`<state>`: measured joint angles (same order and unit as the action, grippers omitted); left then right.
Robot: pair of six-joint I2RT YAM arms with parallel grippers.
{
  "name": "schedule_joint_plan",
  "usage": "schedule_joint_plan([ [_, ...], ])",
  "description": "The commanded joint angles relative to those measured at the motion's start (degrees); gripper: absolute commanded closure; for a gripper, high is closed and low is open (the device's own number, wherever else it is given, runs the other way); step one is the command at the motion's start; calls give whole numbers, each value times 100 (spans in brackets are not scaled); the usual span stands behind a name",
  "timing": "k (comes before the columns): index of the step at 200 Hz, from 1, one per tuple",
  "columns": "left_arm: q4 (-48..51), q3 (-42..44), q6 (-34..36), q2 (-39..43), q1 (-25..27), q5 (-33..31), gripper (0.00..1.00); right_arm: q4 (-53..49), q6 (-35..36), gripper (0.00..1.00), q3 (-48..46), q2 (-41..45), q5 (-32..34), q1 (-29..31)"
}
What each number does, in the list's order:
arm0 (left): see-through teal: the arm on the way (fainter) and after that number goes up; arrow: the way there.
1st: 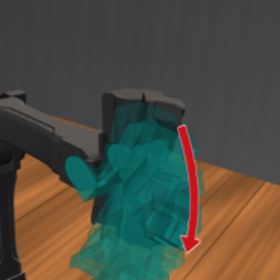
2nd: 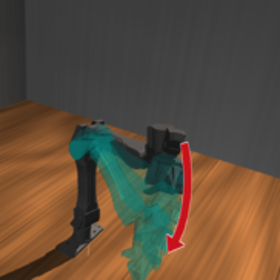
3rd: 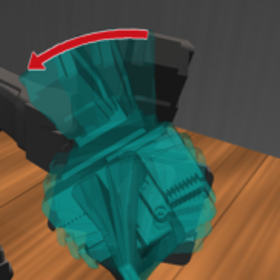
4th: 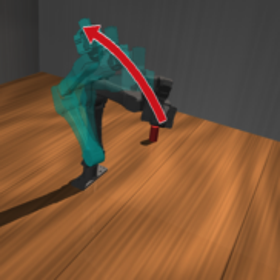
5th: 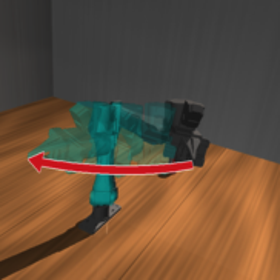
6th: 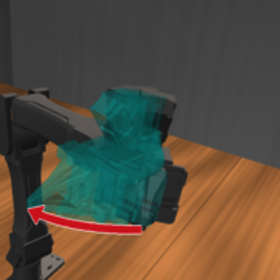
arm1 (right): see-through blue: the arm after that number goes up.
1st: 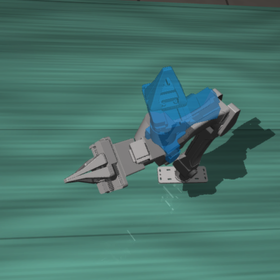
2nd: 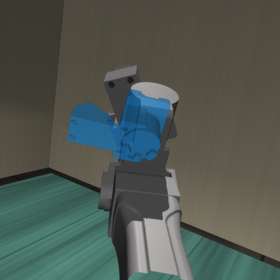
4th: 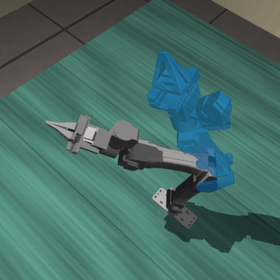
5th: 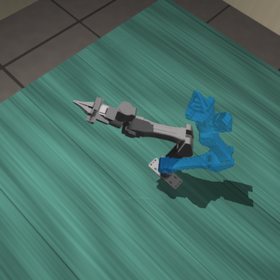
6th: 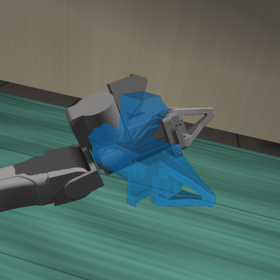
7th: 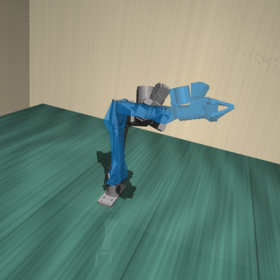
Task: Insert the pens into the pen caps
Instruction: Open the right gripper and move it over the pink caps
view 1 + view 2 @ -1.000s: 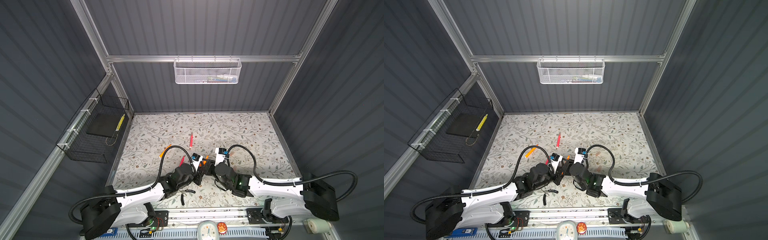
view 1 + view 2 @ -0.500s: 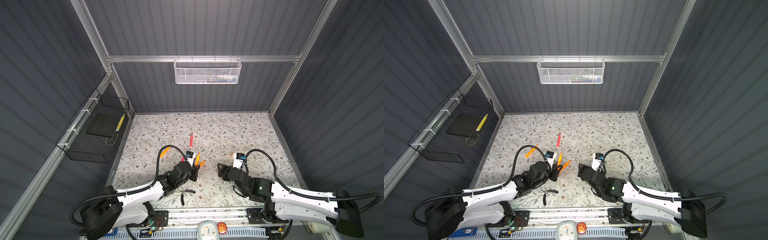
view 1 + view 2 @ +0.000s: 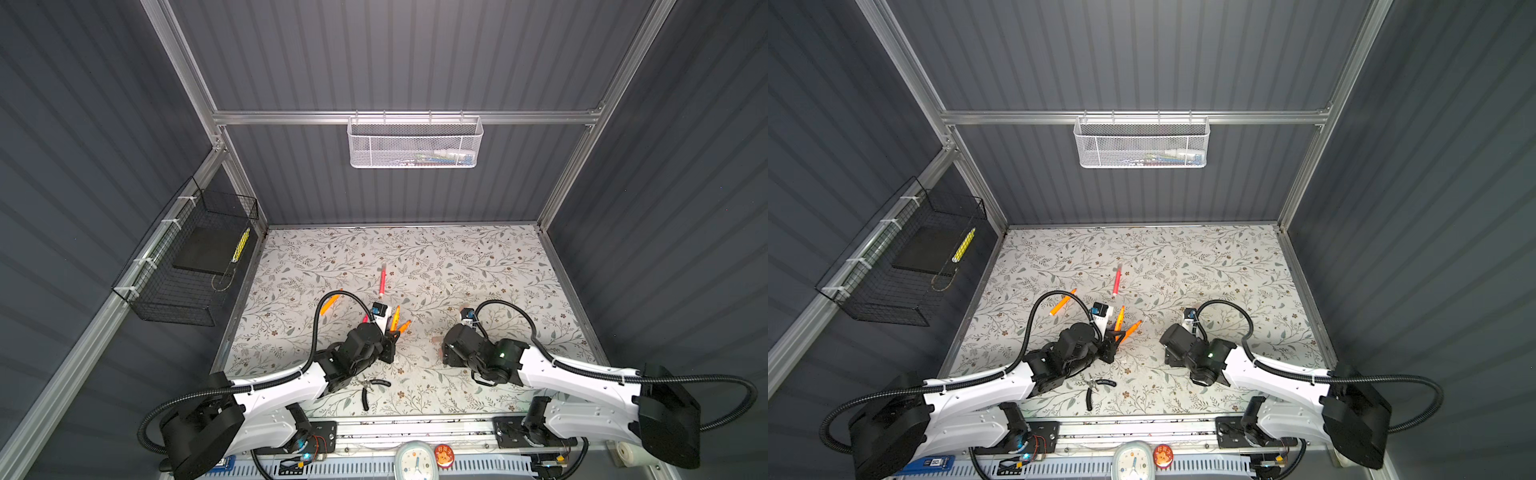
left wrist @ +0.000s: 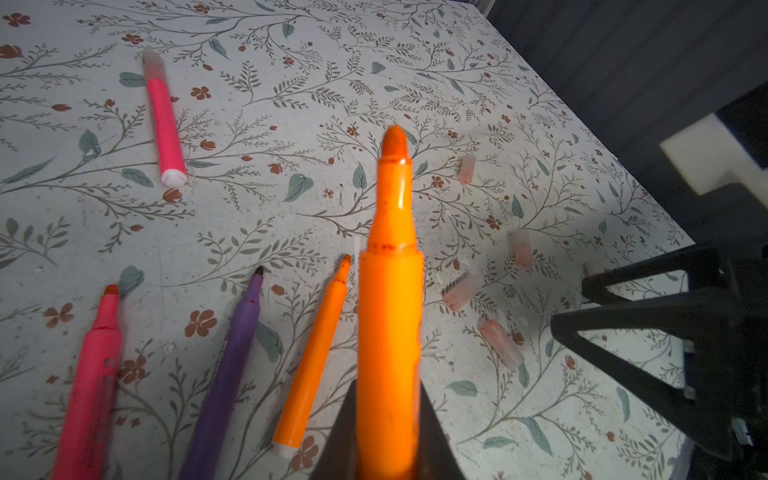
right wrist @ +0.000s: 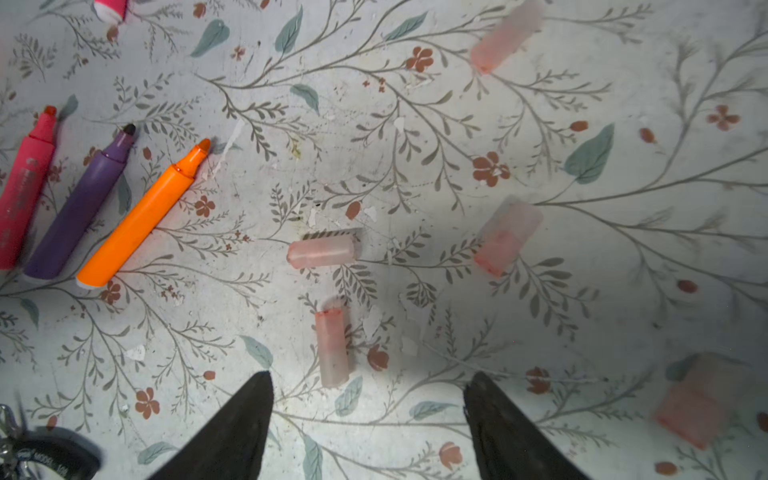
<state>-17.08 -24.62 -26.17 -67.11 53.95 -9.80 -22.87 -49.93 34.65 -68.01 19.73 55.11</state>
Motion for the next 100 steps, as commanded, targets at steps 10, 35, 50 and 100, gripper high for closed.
schedule_joint_plan([
  [10,64,36,42,86,-4,73,100,-259,335,26,353,-632,-501,-9],
  [35,117,49,45,187,-1,73,100,-224,394,26,497,-1014,-635,-9],
  [50,143,73,57,252,-2,62,100,-209,432,25,569,-1146,-686,-14],
  [100,196,89,77,340,-7,14,100,-243,537,24,696,-1337,-778,0],
])
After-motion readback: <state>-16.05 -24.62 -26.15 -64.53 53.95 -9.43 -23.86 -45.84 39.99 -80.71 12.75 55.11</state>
